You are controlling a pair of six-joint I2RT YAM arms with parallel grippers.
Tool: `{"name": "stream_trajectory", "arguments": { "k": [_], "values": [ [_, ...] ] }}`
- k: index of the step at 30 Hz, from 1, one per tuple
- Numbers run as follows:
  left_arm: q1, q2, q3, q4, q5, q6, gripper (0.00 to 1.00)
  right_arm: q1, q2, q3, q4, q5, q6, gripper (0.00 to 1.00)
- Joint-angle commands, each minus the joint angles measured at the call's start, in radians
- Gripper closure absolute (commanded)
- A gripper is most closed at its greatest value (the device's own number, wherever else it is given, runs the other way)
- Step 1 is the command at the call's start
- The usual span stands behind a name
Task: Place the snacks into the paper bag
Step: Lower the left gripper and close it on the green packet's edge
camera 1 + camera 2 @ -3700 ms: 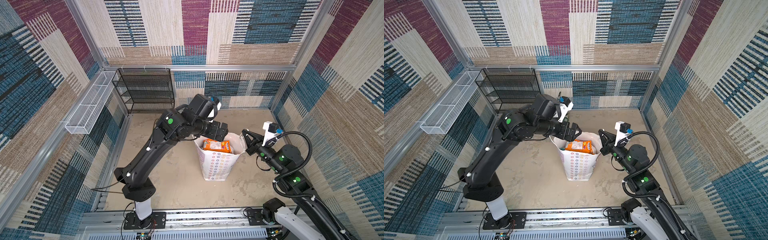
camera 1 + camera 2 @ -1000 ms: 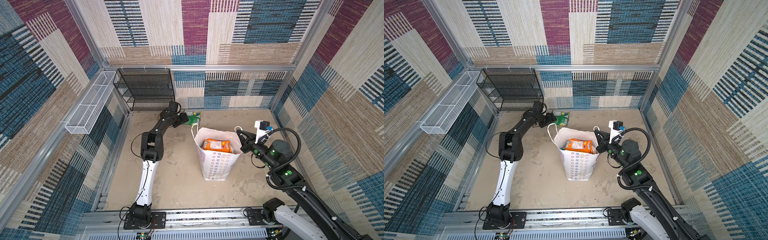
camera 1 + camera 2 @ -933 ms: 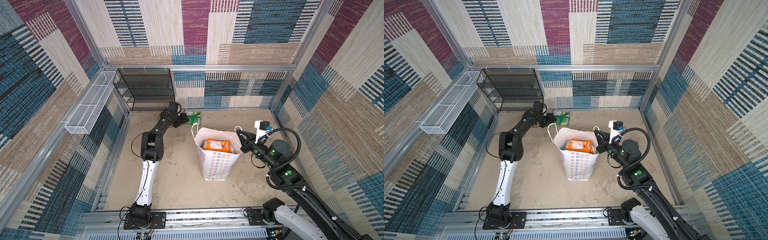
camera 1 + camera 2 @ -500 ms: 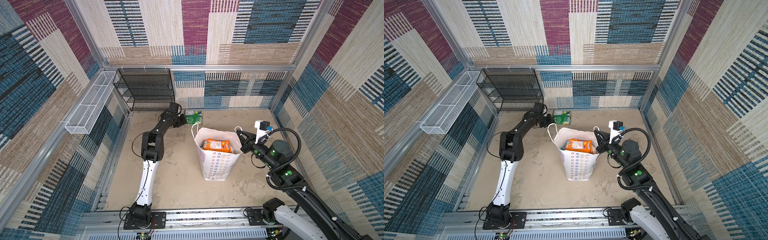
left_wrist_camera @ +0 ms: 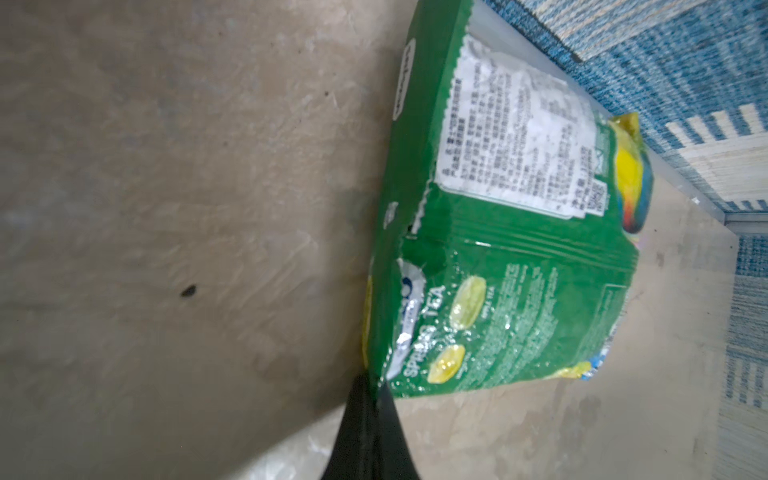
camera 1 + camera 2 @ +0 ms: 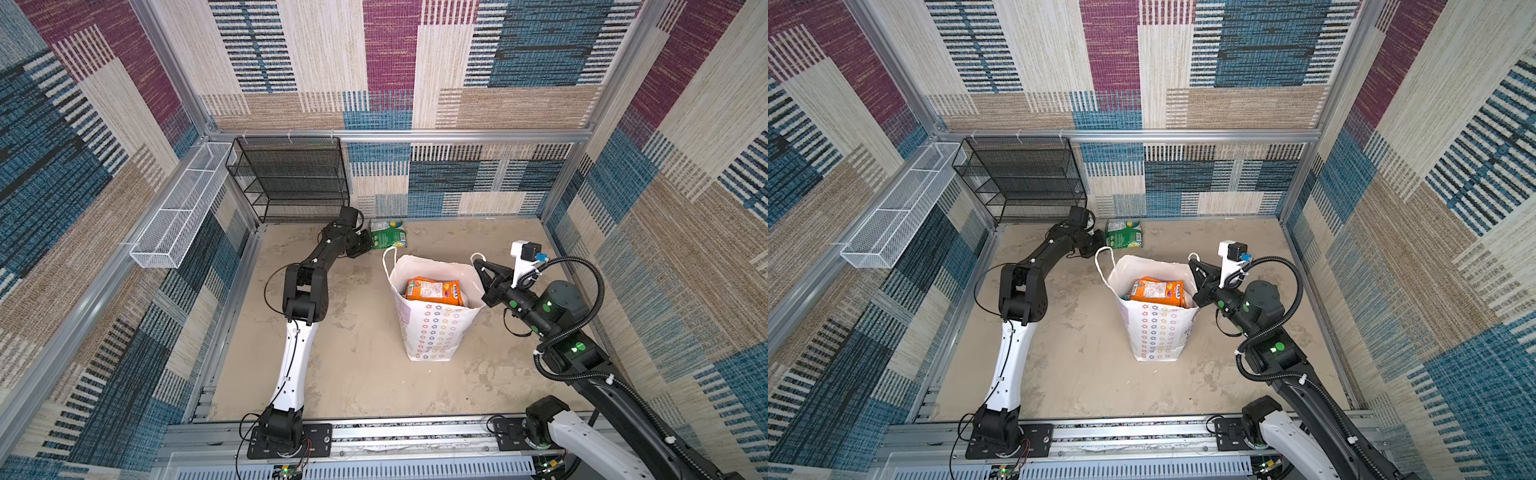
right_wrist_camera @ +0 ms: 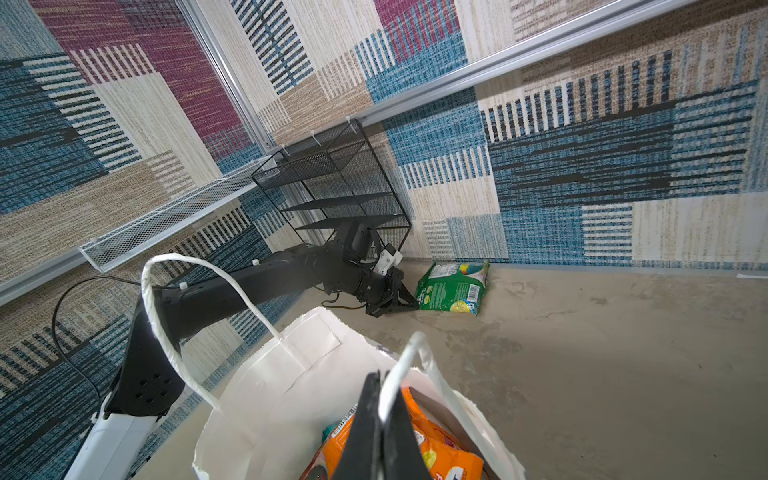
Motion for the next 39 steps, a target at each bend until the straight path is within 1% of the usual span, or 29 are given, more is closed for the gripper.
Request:
{"name": "stream_trajectory", "arguments": {
  "k": [1,5,10,14,16,20,23,24,25,26,28,29,30,31,34,39],
  "values": [
    [0.004,-0.094,-0.118,0.037,0.004,-0.065,1.00,0.001,-0.005,0.003,0.025,0.004,0.007,1.00],
    [0.002,-0.266,-0.373,0.178,0.009,-0.125,1.00,0.001,-0.010,0.002,0.024,0.005,0.006,1.00],
    [0.001,-0.492,-0.719,0.340,-0.018,-0.195,1.00,0.002,-0.013,0.003,0.022,0.005,0.005,1.00],
    [-0.005,-0.678,-0.984,0.445,-0.047,-0.229,1.00,0.002,-0.012,0.003,0.023,0.008,0.006,1.00],
    [-0.010,-0.761,-1.093,0.459,-0.068,-0.237,1.00,0.001,-0.012,0.002,0.022,0.005,0.006,1.00],
    [-0.014,-0.972,-1.338,0.510,-0.143,-0.263,1.00,0.002,-0.014,0.002,0.023,0.010,0.007,1.00],
    [-0.019,-1.127,-1.454,0.461,-0.196,-0.265,0.99,0.001,-0.013,0.002,0.023,0.010,0.007,1.00],
    [-0.020,-1.170,-1.486,0.449,-0.208,-0.265,0.96,0.002,-0.016,0.002,0.022,0.011,0.006,1.00],
    [-0.022,-1.212,-1.515,0.437,-0.216,-0.264,0.85,0.001,-0.016,0.002,0.023,0.010,0.005,1.00],
    [-0.022,-1.256,-1.532,0.403,-0.233,-0.255,0.69,0.002,-0.016,0.002,0.023,0.011,0.006,1.00],
    [-0.022,-1.312,-1.535,0.317,-0.279,-0.232,0.44,0.002,-0.017,0.002,0.024,0.010,0.005,1.00],
    [-0.022,-1.334,-1.531,0.286,-0.303,-0.221,0.34,0.001,-0.018,0.002,0.023,0.010,0.006,1.00],
    [-0.022,-1.352,-1.527,0.256,-0.325,-0.207,0.25,0.001,-0.017,0.002,0.022,0.010,0.007,1.00],
    [-0.022,-1.362,-1.519,0.229,-0.343,-0.196,0.20,0.002,-0.016,0.003,0.022,0.008,0.008,1.00],
    [-0.022,-1.342,-1.474,0.182,-0.353,-0.155,0.13,0.002,-0.016,0.002,0.023,0.008,0.007,1.00],
    [-0.022,-1.199,-1.348,0.107,-0.290,-0.119,0.12,0.002,-0.017,0.002,0.021,0.014,0.006,1.00]
  ]
}}
